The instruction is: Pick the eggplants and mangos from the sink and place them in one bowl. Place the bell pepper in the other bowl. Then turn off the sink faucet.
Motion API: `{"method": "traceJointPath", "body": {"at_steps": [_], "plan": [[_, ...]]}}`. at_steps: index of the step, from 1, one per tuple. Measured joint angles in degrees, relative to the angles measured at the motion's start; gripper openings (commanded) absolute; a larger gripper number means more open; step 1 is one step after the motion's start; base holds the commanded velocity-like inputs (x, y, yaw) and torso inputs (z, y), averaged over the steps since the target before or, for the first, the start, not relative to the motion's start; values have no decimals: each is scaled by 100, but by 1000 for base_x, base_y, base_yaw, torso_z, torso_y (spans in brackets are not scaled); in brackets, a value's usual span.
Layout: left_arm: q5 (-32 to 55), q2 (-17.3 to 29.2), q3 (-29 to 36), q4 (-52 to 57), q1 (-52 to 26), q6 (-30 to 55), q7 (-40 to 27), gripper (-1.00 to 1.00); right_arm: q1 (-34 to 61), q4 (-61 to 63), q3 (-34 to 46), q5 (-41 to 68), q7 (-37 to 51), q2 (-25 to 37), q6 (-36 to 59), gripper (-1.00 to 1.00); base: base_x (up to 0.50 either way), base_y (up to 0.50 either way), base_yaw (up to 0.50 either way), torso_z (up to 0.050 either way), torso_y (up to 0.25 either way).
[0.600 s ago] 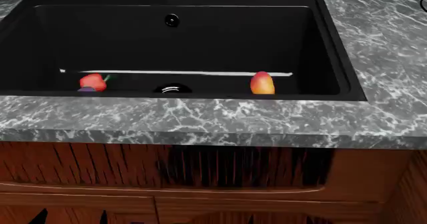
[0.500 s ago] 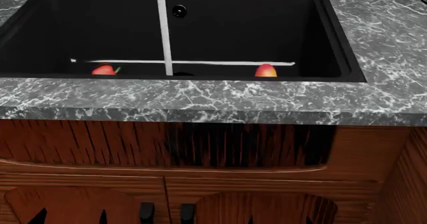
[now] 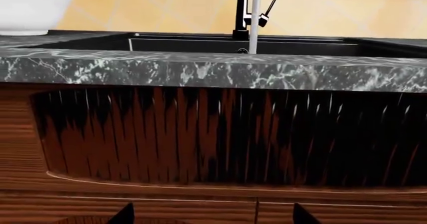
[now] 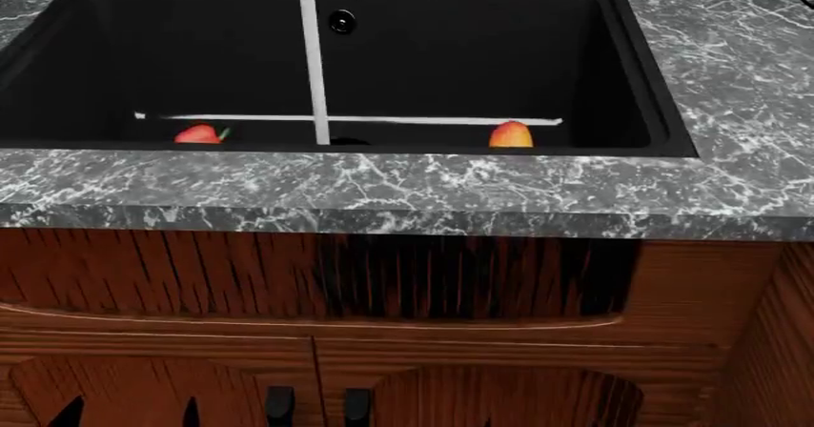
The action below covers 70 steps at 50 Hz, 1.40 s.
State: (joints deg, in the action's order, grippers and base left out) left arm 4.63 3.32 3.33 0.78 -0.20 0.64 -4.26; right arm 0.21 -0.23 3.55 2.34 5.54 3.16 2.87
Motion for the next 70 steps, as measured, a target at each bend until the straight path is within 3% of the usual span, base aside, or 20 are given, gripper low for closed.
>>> {"method": "traceJointPath", "body": {"at_steps": [34, 51, 56, 60, 70], "plan": [[243, 250, 249, -11, -29, 3, -302, 100, 47, -9, 270, 174, 381, 227, 61, 100, 0, 0, 0, 50, 0], [150, 56, -40, 242, 61, 145, -47, 100, 38, 32, 18, 76, 178, 31, 92, 100, 0, 0, 0, 1, 0], [185, 76, -120, 837, 14, 802, -55, 100, 218, 436, -118, 220, 168, 51, 674, 100, 0, 0, 0, 0, 0], [346, 180, -225, 1560, -421, 1962, -92, 100, 759, 1142, -242, 402, 145, 239, 1832, 100, 0, 0, 0, 0, 0], [937, 475, -591, 2194, -2920, 5407, -163, 100, 3563, 2085, -530, 1064, -144, 977, 5211, 100, 0, 0, 0, 0, 0]]}}
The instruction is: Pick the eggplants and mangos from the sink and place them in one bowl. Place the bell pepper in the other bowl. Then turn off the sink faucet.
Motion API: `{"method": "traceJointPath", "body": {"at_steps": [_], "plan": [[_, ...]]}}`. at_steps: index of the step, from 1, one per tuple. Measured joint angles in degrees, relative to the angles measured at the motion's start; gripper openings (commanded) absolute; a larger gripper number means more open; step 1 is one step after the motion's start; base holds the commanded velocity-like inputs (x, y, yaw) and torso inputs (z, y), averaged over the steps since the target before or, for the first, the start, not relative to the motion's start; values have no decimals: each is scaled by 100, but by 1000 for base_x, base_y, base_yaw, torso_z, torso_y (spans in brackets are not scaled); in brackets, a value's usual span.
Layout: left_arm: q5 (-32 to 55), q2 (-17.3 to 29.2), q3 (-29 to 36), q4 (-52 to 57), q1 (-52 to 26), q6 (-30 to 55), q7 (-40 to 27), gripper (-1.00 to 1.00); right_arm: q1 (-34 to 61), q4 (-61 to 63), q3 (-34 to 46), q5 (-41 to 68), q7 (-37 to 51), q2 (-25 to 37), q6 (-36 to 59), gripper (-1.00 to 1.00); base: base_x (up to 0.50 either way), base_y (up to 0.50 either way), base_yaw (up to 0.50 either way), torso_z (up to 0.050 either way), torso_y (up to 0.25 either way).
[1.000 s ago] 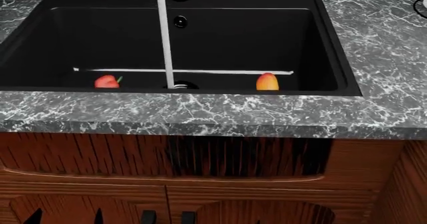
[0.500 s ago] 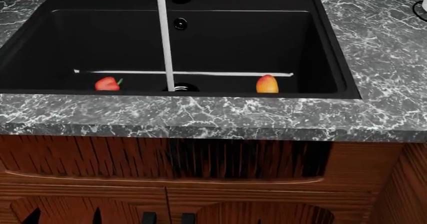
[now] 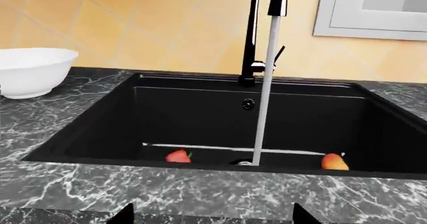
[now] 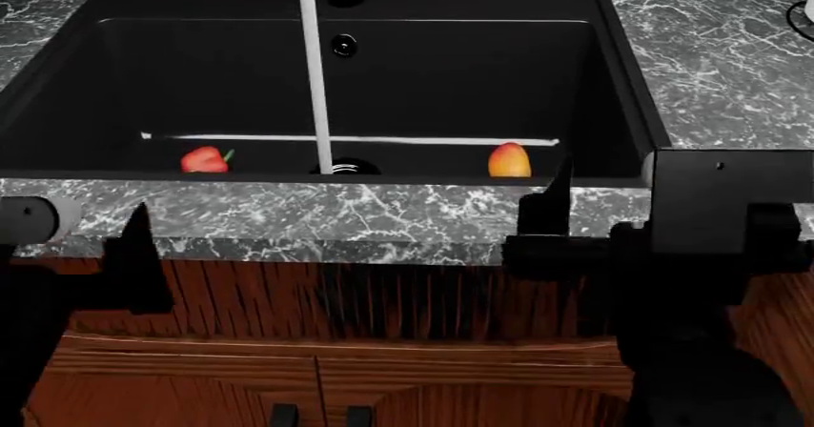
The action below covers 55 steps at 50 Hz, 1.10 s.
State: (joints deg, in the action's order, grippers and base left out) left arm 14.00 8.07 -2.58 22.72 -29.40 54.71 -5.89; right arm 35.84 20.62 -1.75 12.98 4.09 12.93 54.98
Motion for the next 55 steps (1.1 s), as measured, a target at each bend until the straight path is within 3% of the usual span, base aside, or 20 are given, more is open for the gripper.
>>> {"method": "traceJointPath", "body": {"at_steps": [4, 10, 21, 34, 55], "plan": [[112, 140, 88, -453, -1249, 902, 25, 100, 1222, -337, 109, 169, -202, 288, 848, 100, 0, 0, 0, 0, 0], [132, 316, 374, -1508, -2848, 1522, 113, 100, 2585, -984, 357, 324, -480, 604, 1650, 100, 0, 0, 0, 0, 0], [86, 529, 817, -3111, -4369, 1953, 289, 100, 3423, -1448, 339, 568, -745, 915, 2541, 100, 322, -49, 0, 0, 0], [26, 641, 1293, -4195, -5042, 2270, 432, 100, 3549, -1487, 83, 697, -736, 1009, 3017, 100, 500, -8, 0, 0, 0], [182, 808, 1530, -4217, -4909, 2730, 606, 100, 3640, -1564, 38, 878, -639, 1051, 3305, 100, 500, 172, 0, 0, 1]]}}
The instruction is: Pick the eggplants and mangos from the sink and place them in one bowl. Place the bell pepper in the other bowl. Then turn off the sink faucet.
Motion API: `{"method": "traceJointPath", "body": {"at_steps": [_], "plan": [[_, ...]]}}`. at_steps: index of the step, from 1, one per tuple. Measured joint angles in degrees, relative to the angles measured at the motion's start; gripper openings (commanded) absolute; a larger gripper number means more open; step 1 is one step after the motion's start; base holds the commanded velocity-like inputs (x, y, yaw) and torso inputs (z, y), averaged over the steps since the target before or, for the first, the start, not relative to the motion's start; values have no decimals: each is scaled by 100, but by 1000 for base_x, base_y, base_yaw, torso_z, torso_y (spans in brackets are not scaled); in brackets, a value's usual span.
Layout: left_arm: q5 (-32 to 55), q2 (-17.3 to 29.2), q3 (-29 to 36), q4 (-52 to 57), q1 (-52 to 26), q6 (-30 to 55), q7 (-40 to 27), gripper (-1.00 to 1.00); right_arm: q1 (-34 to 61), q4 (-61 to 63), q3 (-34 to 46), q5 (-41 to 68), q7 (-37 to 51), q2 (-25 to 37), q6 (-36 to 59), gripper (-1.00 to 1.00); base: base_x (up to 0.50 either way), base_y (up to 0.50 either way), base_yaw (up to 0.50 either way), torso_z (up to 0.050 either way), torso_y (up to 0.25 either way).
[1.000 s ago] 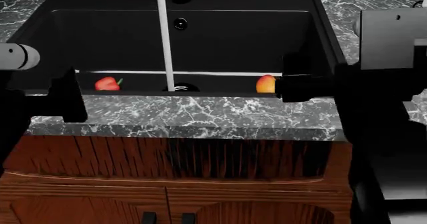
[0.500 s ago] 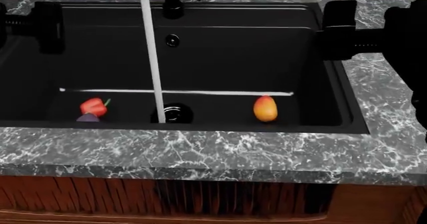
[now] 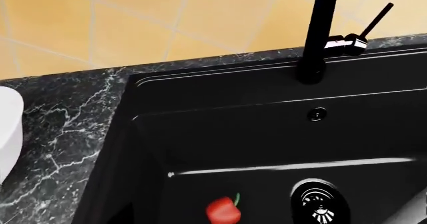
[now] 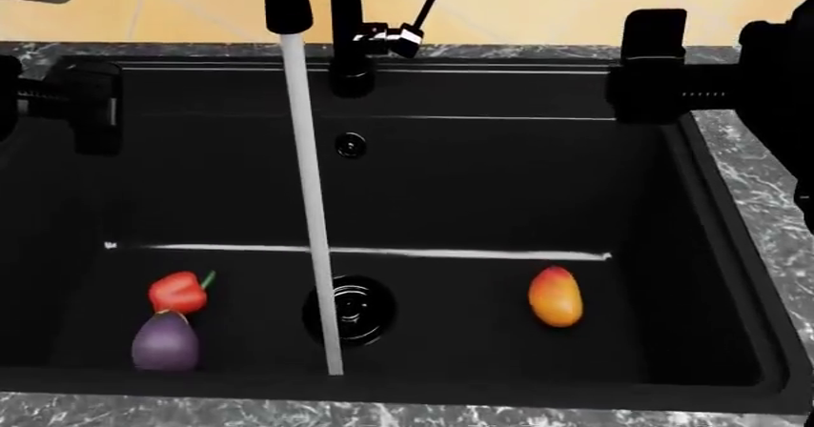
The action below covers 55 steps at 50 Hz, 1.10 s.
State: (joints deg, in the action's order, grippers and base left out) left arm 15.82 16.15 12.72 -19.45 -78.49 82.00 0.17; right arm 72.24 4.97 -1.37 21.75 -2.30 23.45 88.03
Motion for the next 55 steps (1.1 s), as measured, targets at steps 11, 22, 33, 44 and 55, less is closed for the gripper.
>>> {"method": "traceJointPath", "body": {"at_steps": [11, 22, 33, 44, 55], "plan": [[43, 5, -34, 115, 122, 215, -66, 100, 28, -49, -50, 164, 152, 5, 77, 100, 500, 90, 0, 0, 1], [105, 20, -1, 219, 192, 398, -115, 100, 50, -115, -94, 411, 361, 34, 118, 100, 500, 0, 0, 0, 1], [203, 87, 80, 331, 280, 540, -143, 100, 89, -250, -77, 887, 757, 125, 145, 100, 347, 0, 0, 0, 2], [3284, 781, 779, 96, 196, 662, -2298, 100, 147, -458, 11, 1646, 1369, 300, 128, 100, 5, 0, 0, 0, 0], [7879, 1479, 1644, 97, 872, 446, -5736, 100, 184, -598, 83, 2130, 1755, 414, 101, 100, 0, 0, 0, 0, 0]]}}
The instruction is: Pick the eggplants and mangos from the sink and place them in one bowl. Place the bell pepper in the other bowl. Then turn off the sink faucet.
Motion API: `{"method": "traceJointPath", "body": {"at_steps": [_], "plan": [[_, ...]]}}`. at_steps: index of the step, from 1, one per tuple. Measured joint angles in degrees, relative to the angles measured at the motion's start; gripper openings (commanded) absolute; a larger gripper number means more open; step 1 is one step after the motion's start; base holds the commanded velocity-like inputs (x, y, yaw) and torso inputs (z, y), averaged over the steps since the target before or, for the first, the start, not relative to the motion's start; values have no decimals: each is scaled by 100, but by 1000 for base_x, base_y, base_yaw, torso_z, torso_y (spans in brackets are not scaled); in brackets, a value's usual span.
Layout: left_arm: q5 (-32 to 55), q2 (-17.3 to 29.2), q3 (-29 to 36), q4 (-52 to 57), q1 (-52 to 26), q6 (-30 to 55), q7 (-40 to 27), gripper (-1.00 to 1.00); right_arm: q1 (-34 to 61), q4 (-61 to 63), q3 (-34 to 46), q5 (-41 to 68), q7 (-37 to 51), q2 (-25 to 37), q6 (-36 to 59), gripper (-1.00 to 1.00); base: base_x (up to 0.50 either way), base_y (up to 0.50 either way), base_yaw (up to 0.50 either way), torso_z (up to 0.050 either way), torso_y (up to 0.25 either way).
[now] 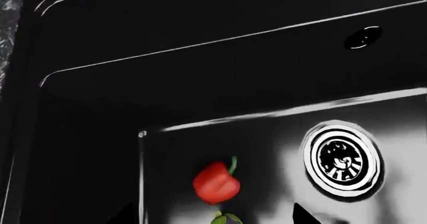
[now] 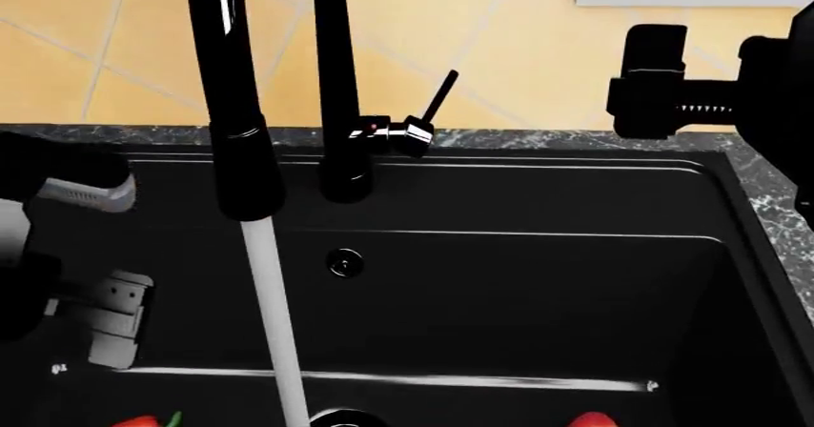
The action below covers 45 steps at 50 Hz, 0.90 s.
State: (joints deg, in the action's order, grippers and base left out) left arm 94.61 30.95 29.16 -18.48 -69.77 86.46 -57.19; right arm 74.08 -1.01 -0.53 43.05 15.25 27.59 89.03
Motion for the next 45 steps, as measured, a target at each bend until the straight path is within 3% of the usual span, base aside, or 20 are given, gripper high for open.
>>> {"method": "traceJointPath", "body": {"at_steps": [9, 18, 27, 45], "plan": [[1544, 148, 555, -335, 351, -137, -1022, 100, 46, -103, 127, 303, 222, 99, -7, 100, 0, 0, 0, 0, 0], [1756, 52, 948, -974, 438, -195, -966, 100, 89, -208, 236, 594, 452, 184, -17, 100, 0, 0, 0, 0, 0], [1239, -169, 1333, -1554, 394, -298, -206, 100, 119, -299, 311, 848, 647, 248, -41, 100, 0, 0, 0, 0, 0], [-600, -780, 2442, -2787, 286, -1110, 1904, 100, 154, -464, 362, 1289, 1029, 325, -90, 100, 0, 0, 0, 0, 0]]}}
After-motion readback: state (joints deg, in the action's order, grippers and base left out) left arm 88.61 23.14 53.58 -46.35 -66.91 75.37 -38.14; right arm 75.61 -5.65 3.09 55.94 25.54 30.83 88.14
